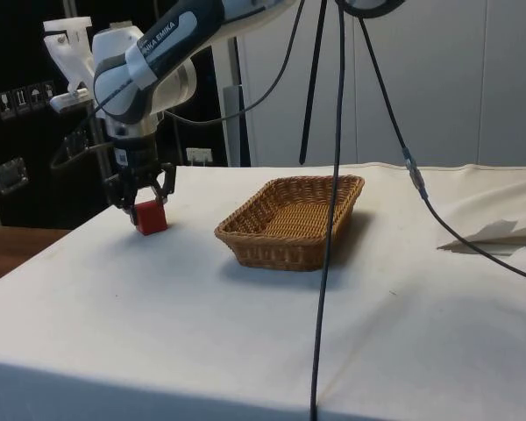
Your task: Pick up the cube and place it into the basket.
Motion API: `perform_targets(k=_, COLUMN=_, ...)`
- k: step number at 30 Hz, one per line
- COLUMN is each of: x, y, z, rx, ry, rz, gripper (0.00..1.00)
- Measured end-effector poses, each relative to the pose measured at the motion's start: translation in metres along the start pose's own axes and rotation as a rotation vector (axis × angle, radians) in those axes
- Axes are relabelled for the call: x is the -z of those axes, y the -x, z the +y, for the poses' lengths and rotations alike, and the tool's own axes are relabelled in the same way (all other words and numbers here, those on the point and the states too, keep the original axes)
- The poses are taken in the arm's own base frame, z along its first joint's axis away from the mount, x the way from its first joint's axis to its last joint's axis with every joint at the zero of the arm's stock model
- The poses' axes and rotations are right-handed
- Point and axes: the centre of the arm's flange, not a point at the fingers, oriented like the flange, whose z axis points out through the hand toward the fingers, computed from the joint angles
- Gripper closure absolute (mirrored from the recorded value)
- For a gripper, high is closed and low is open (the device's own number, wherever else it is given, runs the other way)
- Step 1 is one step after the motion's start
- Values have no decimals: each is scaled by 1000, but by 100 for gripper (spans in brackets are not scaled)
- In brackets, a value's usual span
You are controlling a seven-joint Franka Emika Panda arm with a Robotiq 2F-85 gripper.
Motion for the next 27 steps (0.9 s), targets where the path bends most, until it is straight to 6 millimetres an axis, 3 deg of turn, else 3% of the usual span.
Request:
perform_targets(k=12, x=3, y=-1, z=0, rx=0, ry=1, rz=7, gripper=98)
perform_targets(k=27, x=54, y=-5, z=3, rx=3, ry=6, rz=-5, gripper=98)
